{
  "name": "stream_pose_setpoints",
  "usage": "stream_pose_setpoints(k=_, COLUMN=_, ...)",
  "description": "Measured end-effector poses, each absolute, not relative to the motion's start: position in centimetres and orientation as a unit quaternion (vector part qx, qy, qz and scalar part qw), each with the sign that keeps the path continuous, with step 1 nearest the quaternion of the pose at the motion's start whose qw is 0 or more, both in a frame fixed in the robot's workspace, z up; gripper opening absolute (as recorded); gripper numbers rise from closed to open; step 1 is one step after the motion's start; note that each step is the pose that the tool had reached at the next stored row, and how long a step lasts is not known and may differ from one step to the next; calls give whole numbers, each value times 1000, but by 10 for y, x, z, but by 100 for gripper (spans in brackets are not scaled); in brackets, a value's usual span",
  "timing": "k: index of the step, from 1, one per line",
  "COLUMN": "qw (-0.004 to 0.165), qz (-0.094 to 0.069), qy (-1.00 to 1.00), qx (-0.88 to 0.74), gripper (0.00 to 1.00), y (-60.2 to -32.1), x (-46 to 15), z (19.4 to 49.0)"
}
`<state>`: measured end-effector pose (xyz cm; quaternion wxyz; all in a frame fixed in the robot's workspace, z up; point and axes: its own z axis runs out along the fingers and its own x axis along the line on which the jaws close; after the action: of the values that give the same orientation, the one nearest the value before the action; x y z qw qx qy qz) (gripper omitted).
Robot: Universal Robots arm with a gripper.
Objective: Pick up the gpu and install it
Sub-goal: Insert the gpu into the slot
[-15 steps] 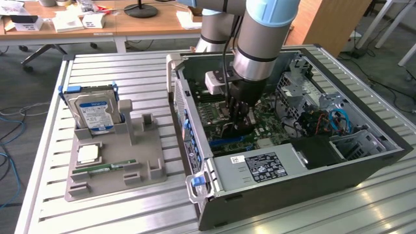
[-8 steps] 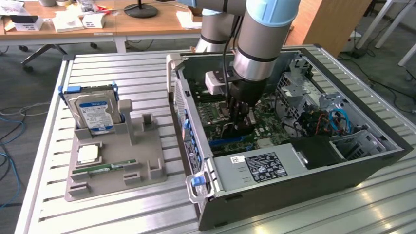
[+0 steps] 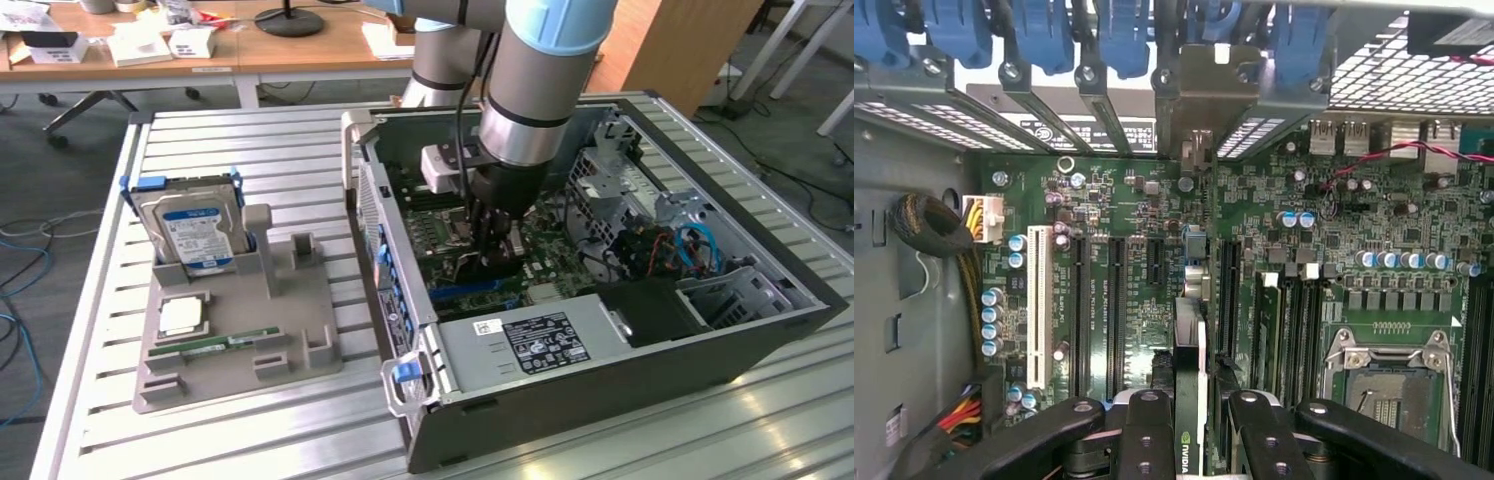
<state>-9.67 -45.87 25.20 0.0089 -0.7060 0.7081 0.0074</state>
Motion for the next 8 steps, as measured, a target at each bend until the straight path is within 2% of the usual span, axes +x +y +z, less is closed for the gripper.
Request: stream_pose_setpoints(k=8, qw=9, qz=7, qy=711, qx=-703, gripper=26, y=-459, x=-97, z=255)
